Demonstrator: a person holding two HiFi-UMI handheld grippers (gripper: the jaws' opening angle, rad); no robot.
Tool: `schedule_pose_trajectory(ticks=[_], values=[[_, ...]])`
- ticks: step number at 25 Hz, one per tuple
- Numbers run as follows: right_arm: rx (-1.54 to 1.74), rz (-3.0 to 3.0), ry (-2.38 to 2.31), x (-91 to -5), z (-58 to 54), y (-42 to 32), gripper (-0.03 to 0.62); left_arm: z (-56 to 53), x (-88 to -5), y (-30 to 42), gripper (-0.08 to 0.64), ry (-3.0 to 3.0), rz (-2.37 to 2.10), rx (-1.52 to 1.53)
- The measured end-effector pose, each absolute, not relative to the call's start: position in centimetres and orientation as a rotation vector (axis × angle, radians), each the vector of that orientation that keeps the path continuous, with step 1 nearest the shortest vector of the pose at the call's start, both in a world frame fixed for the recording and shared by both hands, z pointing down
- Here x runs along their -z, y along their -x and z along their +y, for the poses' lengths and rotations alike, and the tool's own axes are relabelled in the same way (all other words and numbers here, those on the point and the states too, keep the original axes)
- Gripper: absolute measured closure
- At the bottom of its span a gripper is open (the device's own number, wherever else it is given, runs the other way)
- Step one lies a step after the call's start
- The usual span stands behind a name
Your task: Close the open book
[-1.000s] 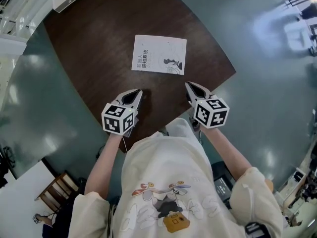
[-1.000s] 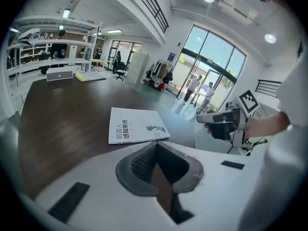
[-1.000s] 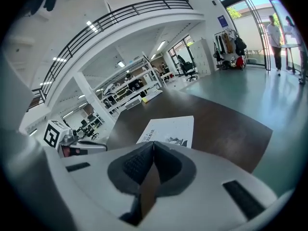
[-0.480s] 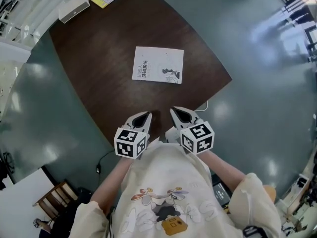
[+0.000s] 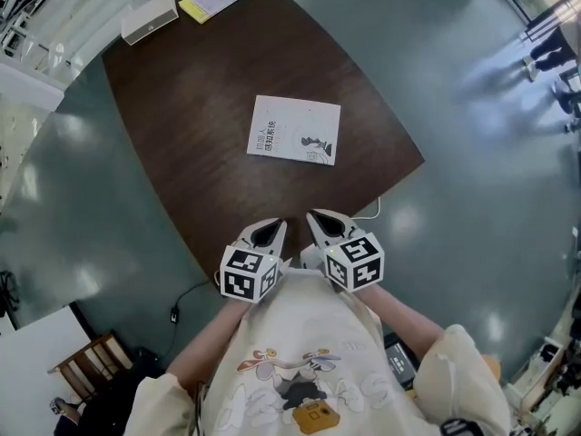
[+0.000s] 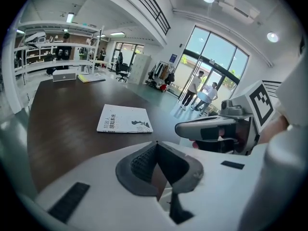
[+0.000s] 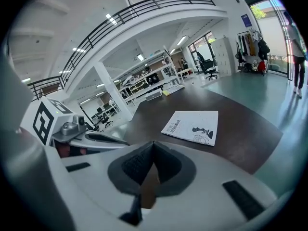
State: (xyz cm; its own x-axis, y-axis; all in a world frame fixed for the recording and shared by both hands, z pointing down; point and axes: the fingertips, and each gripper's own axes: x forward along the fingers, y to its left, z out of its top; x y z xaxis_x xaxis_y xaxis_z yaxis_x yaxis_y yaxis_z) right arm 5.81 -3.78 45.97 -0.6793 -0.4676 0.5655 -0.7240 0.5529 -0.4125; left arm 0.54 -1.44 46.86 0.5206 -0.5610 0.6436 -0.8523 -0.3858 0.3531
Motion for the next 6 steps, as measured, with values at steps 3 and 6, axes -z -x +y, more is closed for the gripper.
schedule_pose_trajectory(ticks=[3, 6], values=[[-0.894, -2.405, -0.965, -45.90, -3.74, -6.05, 0.586, -1.28, -46.84, -0.50, 0.554, -2.086, -1.157, -0.561], [-0.899, -2.403, -0.957, -45.75, -3.18, -6.49, 0.586, -0.66, -46.66, -0.83, 0.554, -2.078, -1.158, -0.558]])
